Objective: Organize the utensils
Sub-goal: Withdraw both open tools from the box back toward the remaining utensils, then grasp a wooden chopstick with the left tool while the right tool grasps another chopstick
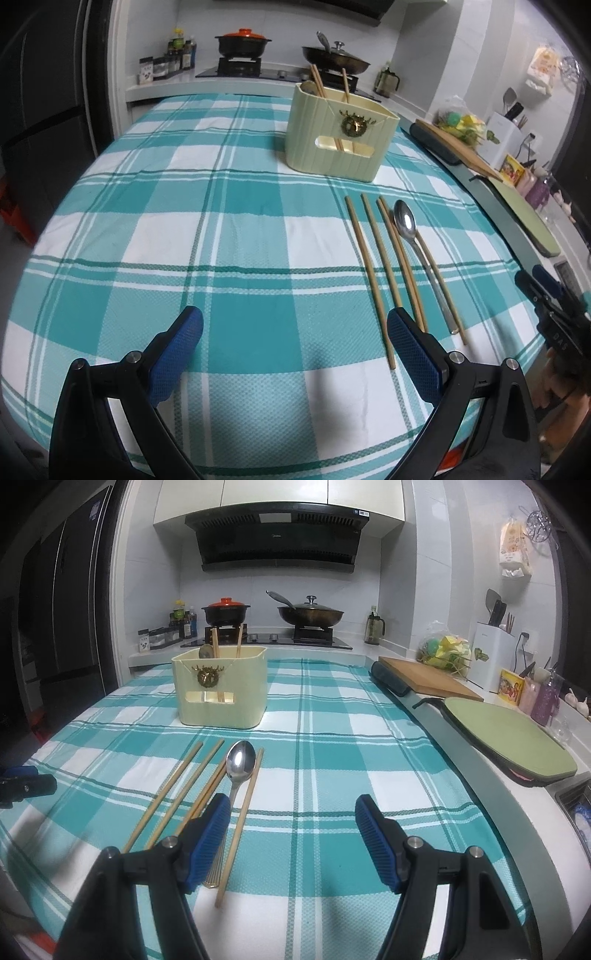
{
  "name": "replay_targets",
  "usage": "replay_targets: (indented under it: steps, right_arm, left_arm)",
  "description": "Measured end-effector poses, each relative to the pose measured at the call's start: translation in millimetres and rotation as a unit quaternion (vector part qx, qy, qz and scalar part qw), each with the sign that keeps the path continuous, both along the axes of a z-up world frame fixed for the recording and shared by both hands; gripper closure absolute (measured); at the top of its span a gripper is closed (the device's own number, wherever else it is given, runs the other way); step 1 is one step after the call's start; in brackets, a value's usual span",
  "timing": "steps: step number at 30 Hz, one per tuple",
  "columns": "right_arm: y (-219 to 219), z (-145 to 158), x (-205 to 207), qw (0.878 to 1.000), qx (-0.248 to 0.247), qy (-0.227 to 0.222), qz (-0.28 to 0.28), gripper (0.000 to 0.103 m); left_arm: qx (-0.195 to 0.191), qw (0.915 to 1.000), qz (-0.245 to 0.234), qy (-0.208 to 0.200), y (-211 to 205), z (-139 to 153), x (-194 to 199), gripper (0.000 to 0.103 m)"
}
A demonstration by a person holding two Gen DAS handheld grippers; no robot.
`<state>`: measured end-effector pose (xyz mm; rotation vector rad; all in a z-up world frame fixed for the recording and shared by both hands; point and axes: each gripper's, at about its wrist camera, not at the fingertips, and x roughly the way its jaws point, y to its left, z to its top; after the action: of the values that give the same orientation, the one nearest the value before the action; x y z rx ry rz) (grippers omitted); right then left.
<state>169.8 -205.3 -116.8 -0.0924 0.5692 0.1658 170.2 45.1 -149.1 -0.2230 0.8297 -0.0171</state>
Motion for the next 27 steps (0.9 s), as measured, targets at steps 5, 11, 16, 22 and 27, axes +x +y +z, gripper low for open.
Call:
replay_targets:
  steps: [5, 11, 16, 22, 27]
  right_arm:
    - [-8, -12, 2, 1.0, 0.005, 0.025, -0.011, 0.032]
    - [-6, -19, 9, 0.999, 0.009, 0.04, -0.01, 0.033]
    - [4, -24, 19, 0.998, 0.007, 0.068, 0.015, 0.052]
    - [19, -30, 56, 0.994, 0.014, 0.1, 0.051, 0.066]
    - [35, -48, 101, 0.986, 0.033, 0.147, 0.068, 0.071]
  left_arm:
    - [0.001, 0.9999, -0.012, 0.006, -7, -3, 13, 0.003]
    - [0.019, 0.9995, -0.023, 0.007, -13, -2, 34, 0.003]
    - [0.012, 0.9995, -0.027, 0.007, -18, -4, 57, 0.003]
    - [0.032, 0.9989, -0.032, 0.014, -36, -17, 92, 0.003]
    - [0.056, 0.9976, -0.032, 0.023, -50, -31, 122, 0.003]
